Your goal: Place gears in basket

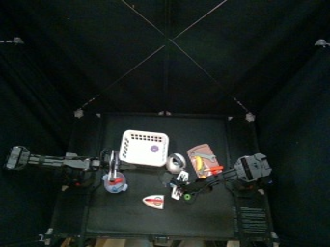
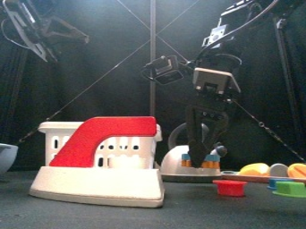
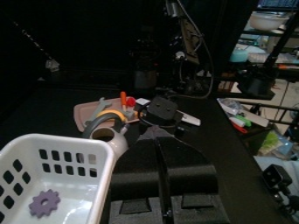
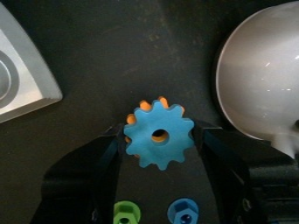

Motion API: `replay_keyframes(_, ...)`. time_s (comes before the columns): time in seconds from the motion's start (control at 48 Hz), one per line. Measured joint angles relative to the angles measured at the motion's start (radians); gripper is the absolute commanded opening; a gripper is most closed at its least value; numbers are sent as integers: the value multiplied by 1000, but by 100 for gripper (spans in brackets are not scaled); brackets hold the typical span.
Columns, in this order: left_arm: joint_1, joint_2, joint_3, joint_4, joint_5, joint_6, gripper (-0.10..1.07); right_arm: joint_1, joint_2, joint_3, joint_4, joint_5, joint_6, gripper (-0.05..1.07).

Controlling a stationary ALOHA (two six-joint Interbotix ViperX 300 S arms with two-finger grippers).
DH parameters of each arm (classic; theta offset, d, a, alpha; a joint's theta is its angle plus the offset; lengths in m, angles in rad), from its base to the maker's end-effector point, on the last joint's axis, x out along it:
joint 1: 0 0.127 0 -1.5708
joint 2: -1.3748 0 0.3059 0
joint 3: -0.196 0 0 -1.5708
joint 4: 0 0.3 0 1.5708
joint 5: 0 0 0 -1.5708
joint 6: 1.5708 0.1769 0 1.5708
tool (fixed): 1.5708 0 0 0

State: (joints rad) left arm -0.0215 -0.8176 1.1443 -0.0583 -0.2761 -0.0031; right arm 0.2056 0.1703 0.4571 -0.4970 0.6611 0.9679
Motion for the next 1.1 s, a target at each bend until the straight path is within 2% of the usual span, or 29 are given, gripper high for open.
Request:
replay_keyframes(0.208,0,0,2,-6,0,0,-3,0,-12,-28,-2,-2,0,67)
replay_keyframes(0.375,0,0,5,-12,0,0,-3,-11,-71,-95,-35,2,-11,67)
replay_keyframes(0.458,3,2,5,-12,0,0,-3,-35,-86,-140,-54,9,-18,67)
replay_keyframes(0.625,5,0,5,-12,0,0,-3,-135,-86,-241,-63,25,-23,67)
replay_keyframes(0.833,2,-11,6,-20,28,0,-3,-273,2,-393,-43,31,-63,67)
replay_keyframes(1.104,-28,-55,18,-48,156,0,-3,-353,161,-581,61,35,-210,67)
